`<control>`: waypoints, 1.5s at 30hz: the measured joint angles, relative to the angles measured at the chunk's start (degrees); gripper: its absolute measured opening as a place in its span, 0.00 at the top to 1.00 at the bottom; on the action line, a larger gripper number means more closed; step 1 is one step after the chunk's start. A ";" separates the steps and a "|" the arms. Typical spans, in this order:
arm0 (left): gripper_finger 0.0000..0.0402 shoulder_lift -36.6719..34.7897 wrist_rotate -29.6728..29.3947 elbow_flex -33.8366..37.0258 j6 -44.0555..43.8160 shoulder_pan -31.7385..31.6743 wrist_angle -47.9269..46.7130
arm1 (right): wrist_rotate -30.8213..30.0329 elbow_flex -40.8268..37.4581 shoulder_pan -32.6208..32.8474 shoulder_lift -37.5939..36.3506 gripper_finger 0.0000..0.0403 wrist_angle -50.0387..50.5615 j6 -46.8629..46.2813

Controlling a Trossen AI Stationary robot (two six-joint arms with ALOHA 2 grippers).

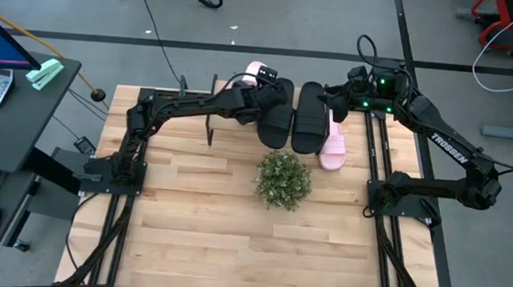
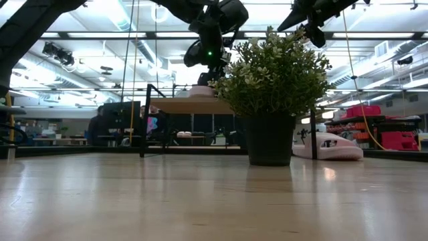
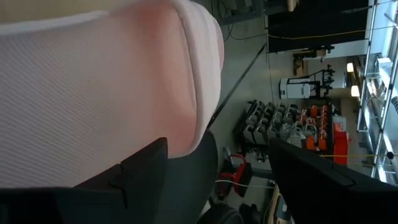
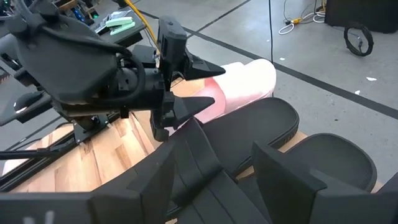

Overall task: Pick and place slides into the shelf
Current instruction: Put the pink slipper on the shelf

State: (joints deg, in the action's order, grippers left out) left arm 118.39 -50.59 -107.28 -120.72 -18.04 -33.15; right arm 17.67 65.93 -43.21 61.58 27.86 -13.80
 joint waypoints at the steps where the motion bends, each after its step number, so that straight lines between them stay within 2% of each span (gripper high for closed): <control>1: 0.30 -0.21 0.04 0.00 -0.02 0.10 0.19 | 0.02 0.00 0.01 0.00 0.46 0.02 -0.07; 14: 0.33 -5.11 -0.02 0.02 8.69 0.25 -0.11 | -0.01 0.00 0.00 0.00 0.46 2.79 -1.08; 27: 0.34 -15.19 -0.03 0.04 50.40 0.31 -0.22 | -4.38 0.00 -0.04 -0.01 0.46 18.70 0.14; 29: 0.34 -16.73 2.19 0.03 54.76 0.31 -0.24 | -5.88 0.00 -0.14 0.00 0.46 20.81 0.36; 35: 0.36 -19.33 16.18 0.02 58.77 -1.12 -4.67 | -7.77 -3.39 -0.14 -0.13 0.46 22.26 -4.07; 40: 0.39 -20.94 19.88 0.04 61.39 -1.13 -12.57 | -9.45 -5.46 0.27 -0.42 0.46 24.14 -8.68; 45: 0.44 -23.86 22.95 0.28 62.34 -1.13 -20.69 | -13.60 -5.22 0.47 -2.70 0.46 28.58 -11.49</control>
State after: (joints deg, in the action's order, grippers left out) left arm 94.52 -27.64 -107.01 -58.38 -19.17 -53.83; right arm 4.07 60.71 -42.74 58.88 56.44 -25.29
